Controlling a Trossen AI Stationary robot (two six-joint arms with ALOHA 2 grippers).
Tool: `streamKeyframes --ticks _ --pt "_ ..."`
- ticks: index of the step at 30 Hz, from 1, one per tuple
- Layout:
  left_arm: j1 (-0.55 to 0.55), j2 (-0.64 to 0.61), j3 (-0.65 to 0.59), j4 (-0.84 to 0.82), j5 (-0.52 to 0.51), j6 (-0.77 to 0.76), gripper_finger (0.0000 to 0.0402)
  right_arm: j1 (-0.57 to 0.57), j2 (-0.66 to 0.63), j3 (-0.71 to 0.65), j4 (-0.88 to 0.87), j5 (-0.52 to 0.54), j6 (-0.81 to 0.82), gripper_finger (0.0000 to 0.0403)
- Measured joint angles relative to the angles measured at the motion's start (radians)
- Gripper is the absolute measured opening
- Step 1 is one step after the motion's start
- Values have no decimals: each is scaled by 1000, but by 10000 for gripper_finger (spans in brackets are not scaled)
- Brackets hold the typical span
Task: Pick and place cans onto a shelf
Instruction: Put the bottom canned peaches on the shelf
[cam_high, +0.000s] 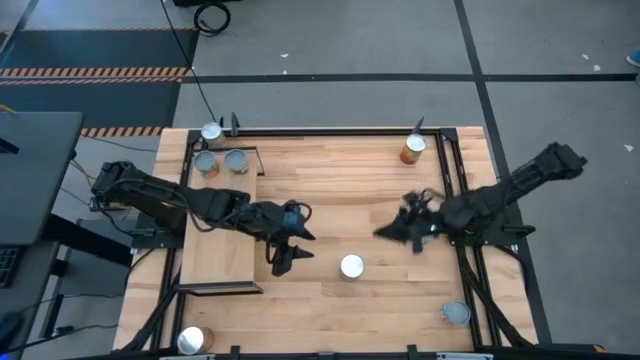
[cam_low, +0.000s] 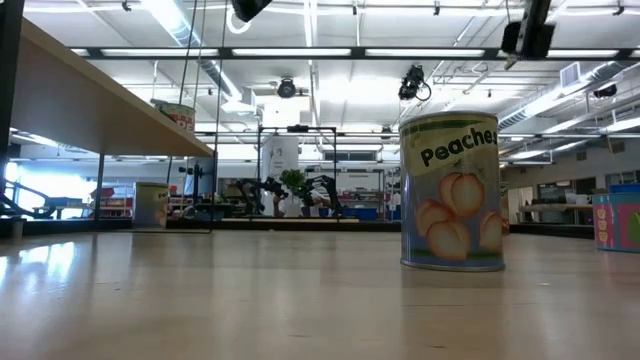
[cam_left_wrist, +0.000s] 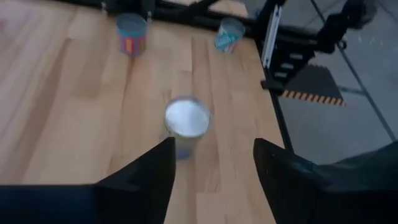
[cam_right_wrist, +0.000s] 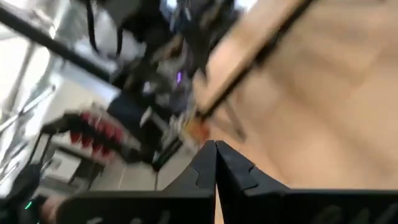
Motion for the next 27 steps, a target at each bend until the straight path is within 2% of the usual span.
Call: streamKeyframes --ticks 6,12,15,21,27 --pt "-33 0 0 -48 1 1 199 176 254 161 -94 -1 233 5" --pt "-63 -7 5 -79 77 0 181 251 459 229 -91 2 422 5" --pt "-76 -8 30 -86 96 -1 175 257 563 237 -91 2 477 5" --pt "-119 -8 113 -205 153 0 172 225 725 237 -99 -3 507 5" --pt "-145 -8 118 -224 154 0 172 135 784 237 -137 0 377 5"
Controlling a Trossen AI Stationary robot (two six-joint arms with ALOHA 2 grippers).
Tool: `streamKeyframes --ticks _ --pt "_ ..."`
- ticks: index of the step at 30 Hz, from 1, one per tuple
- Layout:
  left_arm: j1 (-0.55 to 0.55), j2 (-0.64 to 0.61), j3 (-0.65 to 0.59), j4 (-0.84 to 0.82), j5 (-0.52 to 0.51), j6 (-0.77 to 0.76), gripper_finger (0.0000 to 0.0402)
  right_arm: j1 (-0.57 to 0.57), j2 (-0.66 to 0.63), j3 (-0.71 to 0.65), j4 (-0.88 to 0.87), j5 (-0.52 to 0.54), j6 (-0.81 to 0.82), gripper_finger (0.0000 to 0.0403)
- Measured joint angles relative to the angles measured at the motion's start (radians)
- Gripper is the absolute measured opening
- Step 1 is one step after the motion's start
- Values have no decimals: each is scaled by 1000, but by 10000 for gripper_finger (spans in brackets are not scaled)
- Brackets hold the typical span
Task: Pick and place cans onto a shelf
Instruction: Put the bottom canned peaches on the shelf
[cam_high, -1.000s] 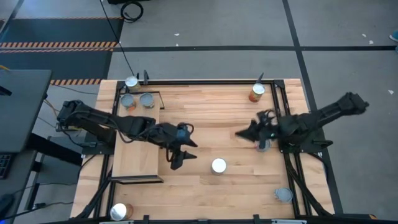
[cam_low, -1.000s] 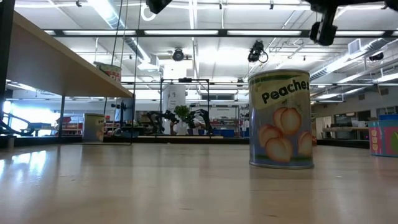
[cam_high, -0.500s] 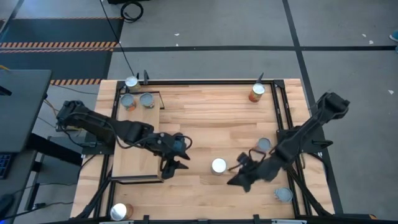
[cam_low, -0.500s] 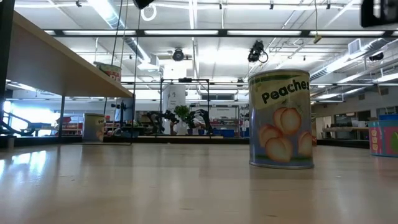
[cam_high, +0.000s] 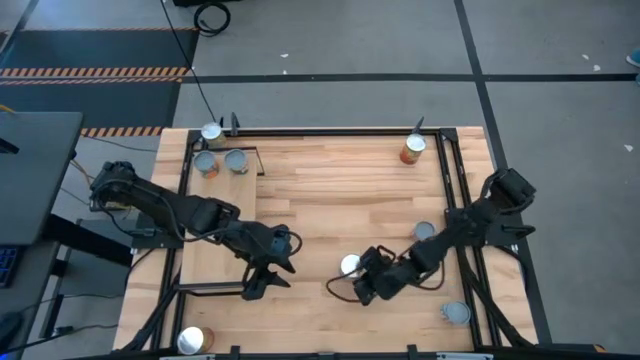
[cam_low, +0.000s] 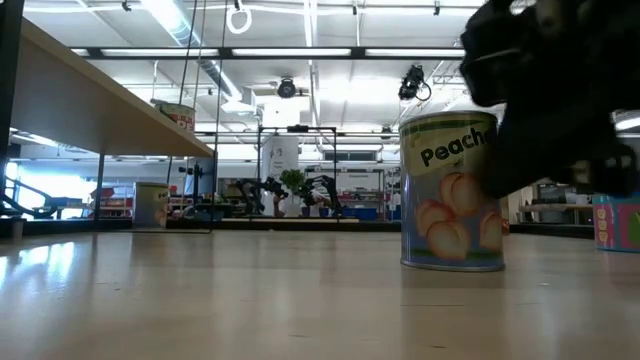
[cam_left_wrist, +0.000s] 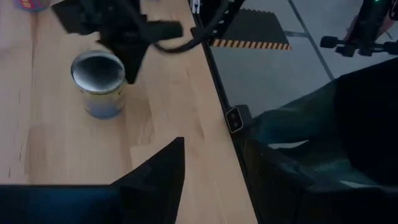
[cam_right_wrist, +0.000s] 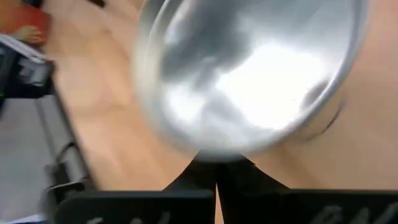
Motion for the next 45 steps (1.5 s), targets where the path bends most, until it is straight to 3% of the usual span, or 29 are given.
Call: streamKeyframes --ticks 9,17,22,24,27,31,37,41,45 --pt "1 0 0 6 -79 -5 172 -178 2 0 -16 4 -383 10" --pt "47 1 0 53 -149 -27 172 -351 2 0 122 -1 -876 14" --pt "128 1 0 70 -153 -27 172 -409 -40 0 51 -111 -1073 15" --pt "165 1 0 49 -168 -28 172 -420 -70 0 -44 -117 -1132 15" --pt "213 1 0 2 -175 -27 172 -431 -103 0 -136 -39 -1207 16" --pt "253 1 0 -101 -162 -27 172 -457 -100 0 -95 50 -1356 18" --pt "261 2 -2 -215 -170 -56 172 -487 -45 0 121 -100 -1456 41" --pt "267 28 -2 -217 -175 -72 189 -487 -39 0 143 -104 -1486 74" --pt "287 82 -1 -225 -176 -65 233 -494 -62 0 92 -103 -1451 127"
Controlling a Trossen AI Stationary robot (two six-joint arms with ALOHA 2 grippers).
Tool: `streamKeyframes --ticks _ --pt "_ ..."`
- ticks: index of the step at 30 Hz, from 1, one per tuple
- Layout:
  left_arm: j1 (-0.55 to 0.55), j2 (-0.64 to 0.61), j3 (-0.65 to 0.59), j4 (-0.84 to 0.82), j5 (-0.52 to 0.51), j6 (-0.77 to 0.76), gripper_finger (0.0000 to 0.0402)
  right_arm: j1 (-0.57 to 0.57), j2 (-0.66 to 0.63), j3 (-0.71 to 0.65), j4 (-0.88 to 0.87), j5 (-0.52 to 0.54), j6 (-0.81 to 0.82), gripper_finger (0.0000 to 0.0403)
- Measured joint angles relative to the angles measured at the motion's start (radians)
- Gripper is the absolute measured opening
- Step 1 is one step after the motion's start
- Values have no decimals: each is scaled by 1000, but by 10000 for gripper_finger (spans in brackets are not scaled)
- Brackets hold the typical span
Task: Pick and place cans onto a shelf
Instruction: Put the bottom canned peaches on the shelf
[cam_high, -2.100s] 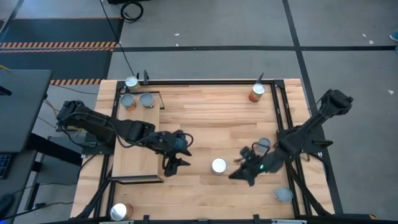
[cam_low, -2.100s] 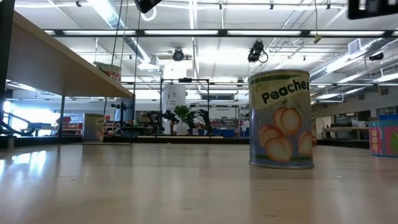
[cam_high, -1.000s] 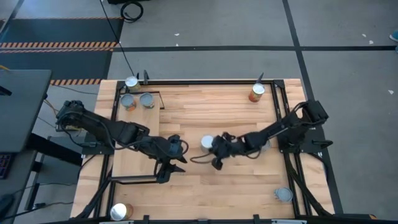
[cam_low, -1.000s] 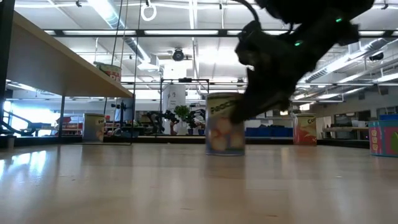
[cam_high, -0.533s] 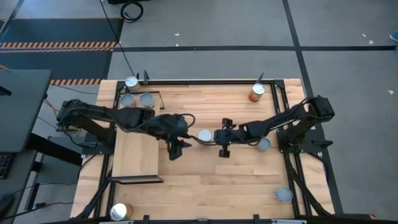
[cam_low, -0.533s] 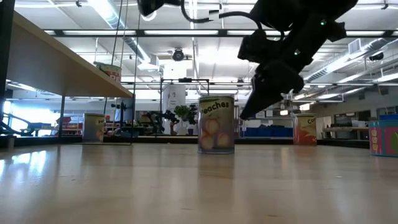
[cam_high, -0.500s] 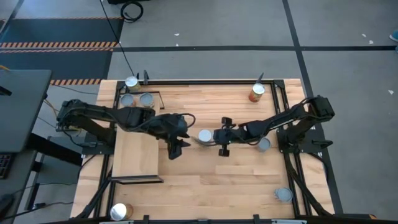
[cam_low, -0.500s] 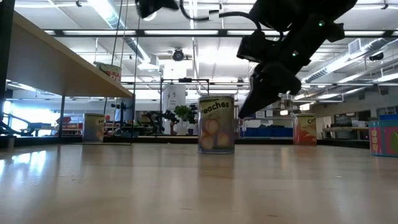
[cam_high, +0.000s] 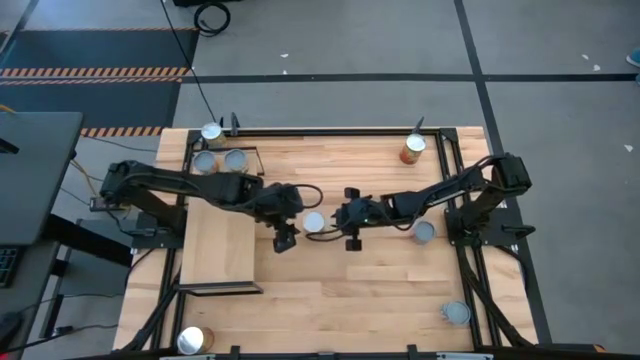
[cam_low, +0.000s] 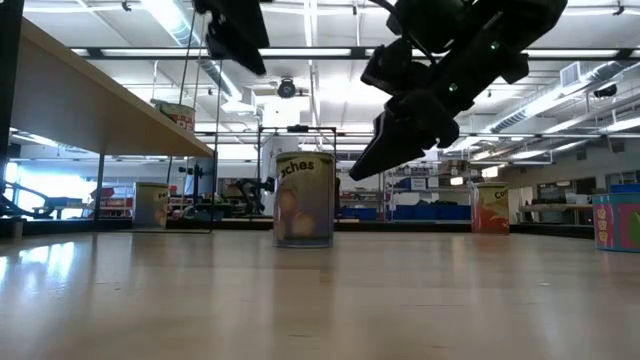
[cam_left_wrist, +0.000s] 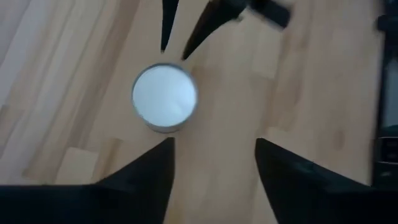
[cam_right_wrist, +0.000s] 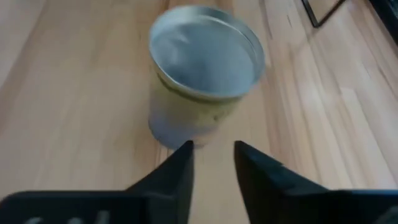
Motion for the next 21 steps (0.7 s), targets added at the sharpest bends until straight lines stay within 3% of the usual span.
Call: streamKeyframes --ticks 5,9,15,21 --pt "22 67 0 8 2 191 300 1 -77 0 -158 -1 121 212" --pt "37 107 0 20 2 367 330 0 -162 0 -299 0 273 282" --pt "86 185 0 40 2 388 345 1 -257 0 -399 4 404 366" --pt "110 230 0 75 5 395 346 7 -284 0 -413 23 472 398"
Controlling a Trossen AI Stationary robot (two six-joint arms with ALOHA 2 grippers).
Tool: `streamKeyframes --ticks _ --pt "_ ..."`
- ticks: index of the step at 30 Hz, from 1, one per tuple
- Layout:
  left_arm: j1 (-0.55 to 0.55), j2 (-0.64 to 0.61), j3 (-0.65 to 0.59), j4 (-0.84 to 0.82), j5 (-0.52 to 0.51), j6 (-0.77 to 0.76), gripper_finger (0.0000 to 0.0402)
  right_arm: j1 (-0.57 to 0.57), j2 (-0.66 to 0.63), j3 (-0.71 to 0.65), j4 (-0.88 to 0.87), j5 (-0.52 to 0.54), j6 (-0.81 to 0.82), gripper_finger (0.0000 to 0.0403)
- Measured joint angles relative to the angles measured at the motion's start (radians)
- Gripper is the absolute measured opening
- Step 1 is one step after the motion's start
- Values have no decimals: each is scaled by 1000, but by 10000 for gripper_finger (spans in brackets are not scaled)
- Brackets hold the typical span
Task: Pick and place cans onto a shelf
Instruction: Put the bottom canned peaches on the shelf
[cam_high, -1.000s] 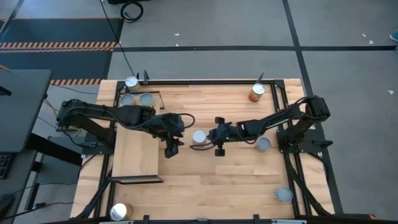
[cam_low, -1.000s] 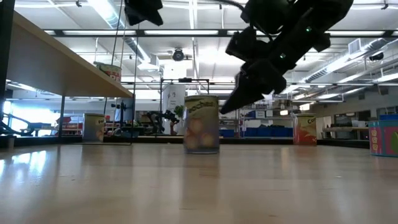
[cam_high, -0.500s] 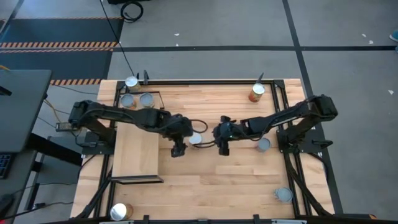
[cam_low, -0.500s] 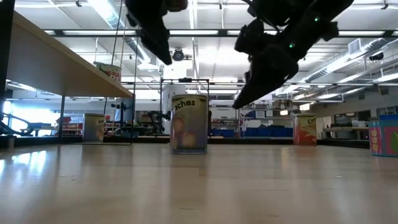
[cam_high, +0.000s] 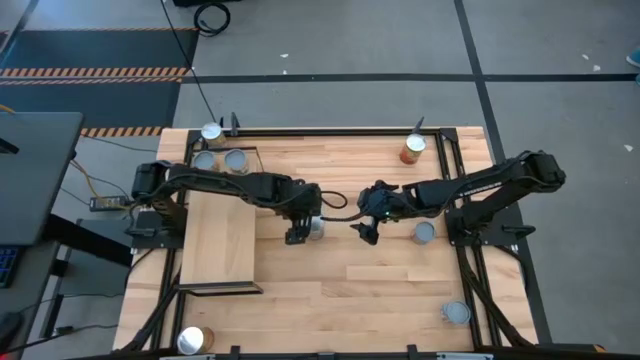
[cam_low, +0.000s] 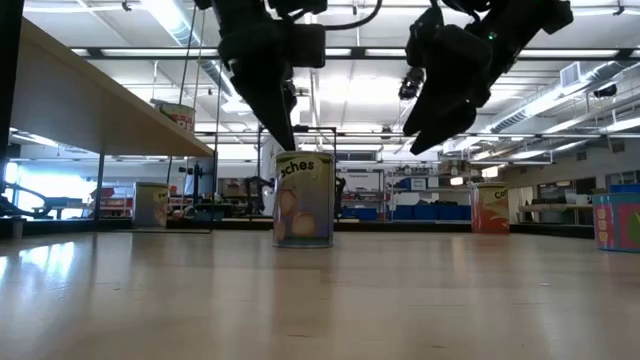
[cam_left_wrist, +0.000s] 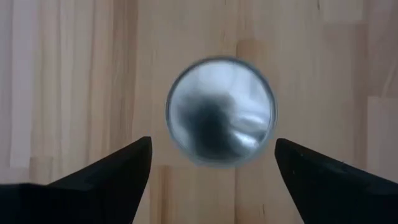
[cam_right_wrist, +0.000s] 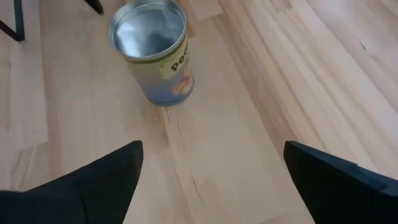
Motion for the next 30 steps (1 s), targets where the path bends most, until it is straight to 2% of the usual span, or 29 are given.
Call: streamKeyframes --ticks 8,21,25,30 --pt "-1 1 0 1 17 -92 346 20 3 0 -17 0 59 399" --pt "-2 -13 0 -12 19 -99 344 25 3 0 -18 3 62 399" --pt "-2 -35 39 -52 22 -133 320 25 3 0 -18 4 62 397" --pt "-4 -38 83 -56 4 -259 282 25 3 0 -19 29 60 394"
